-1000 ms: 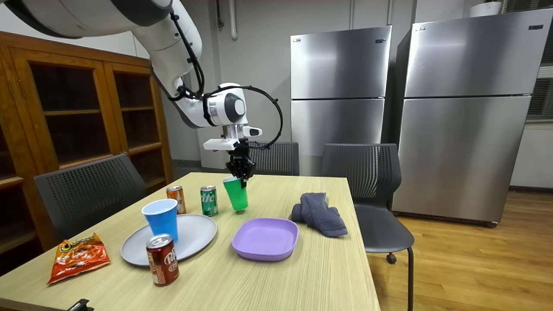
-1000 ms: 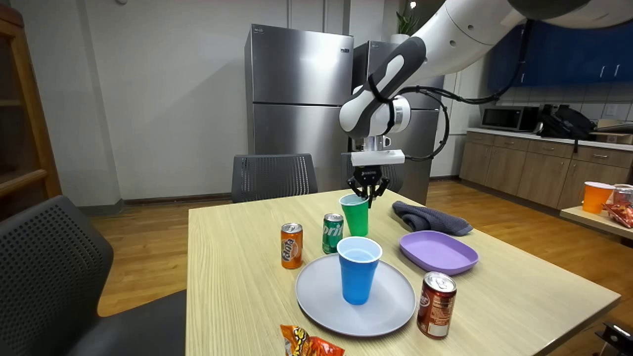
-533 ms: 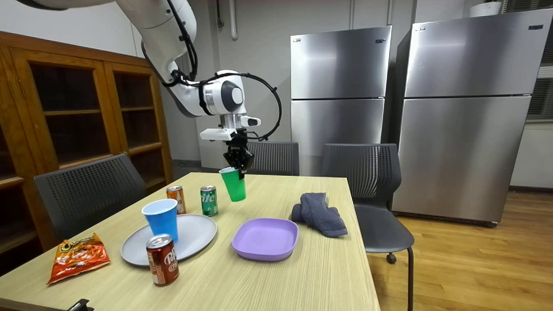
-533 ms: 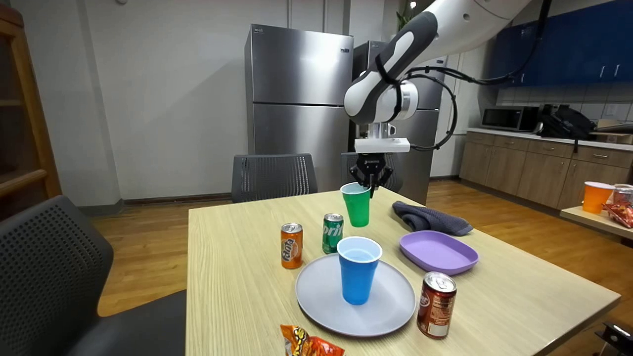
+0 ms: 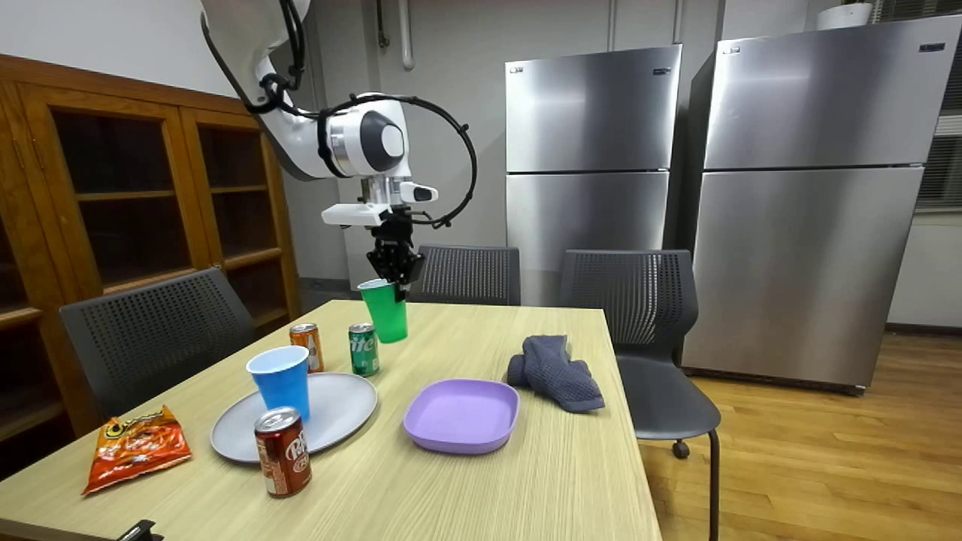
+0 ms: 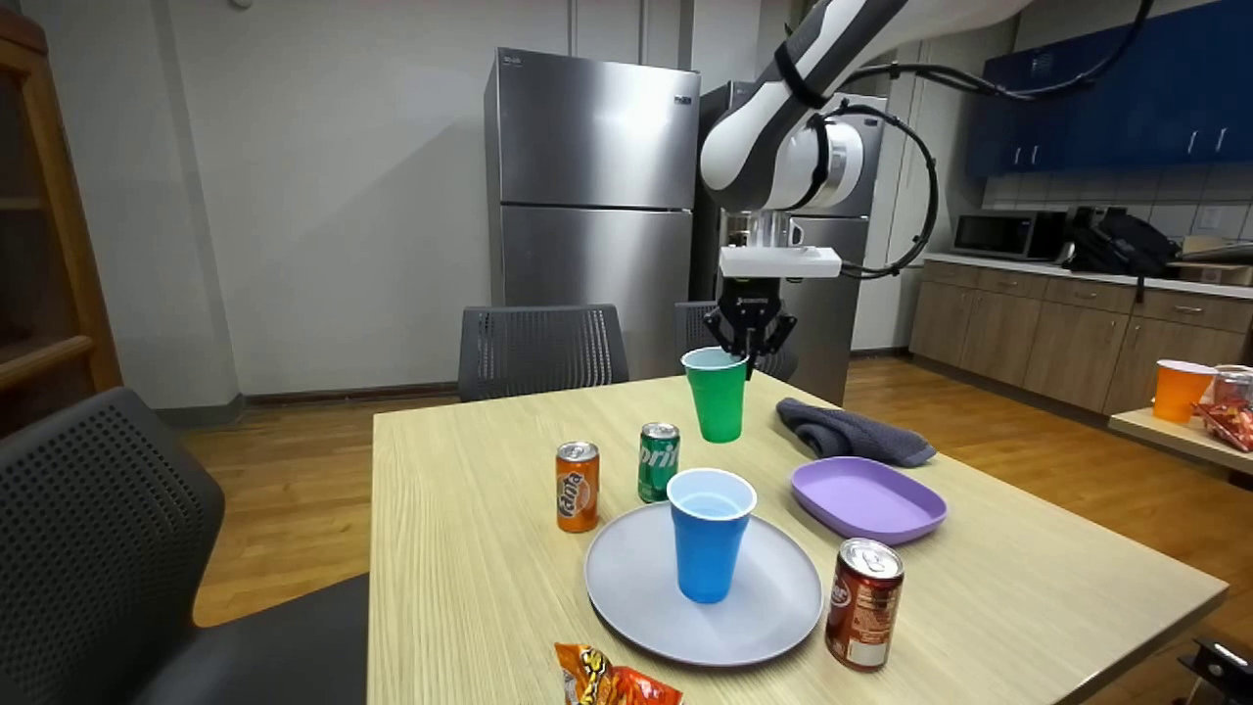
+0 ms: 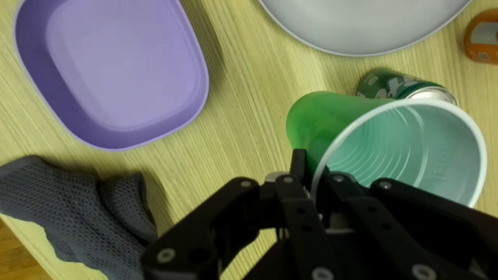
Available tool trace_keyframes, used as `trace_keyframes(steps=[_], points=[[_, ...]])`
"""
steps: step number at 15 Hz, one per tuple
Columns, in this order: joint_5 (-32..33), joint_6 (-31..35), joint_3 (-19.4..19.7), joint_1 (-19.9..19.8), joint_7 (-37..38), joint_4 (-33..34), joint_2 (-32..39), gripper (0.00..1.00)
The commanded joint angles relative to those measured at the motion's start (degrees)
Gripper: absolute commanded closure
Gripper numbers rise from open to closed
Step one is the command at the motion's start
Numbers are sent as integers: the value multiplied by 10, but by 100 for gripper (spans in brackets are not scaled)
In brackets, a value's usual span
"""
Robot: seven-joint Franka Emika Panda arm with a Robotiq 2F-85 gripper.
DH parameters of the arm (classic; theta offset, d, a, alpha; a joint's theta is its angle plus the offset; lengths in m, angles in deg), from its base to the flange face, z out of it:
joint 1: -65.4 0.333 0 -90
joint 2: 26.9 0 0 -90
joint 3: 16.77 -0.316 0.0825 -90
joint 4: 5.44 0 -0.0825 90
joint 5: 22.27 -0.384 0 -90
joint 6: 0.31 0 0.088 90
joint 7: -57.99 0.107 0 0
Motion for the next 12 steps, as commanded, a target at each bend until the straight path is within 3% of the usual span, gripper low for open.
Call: trace_keyframes(steps=[1,12], points=[[-13,33,-14,-2,-29,-91,-66,99],[-9,107,-38,5,-68,-198,-96,99]])
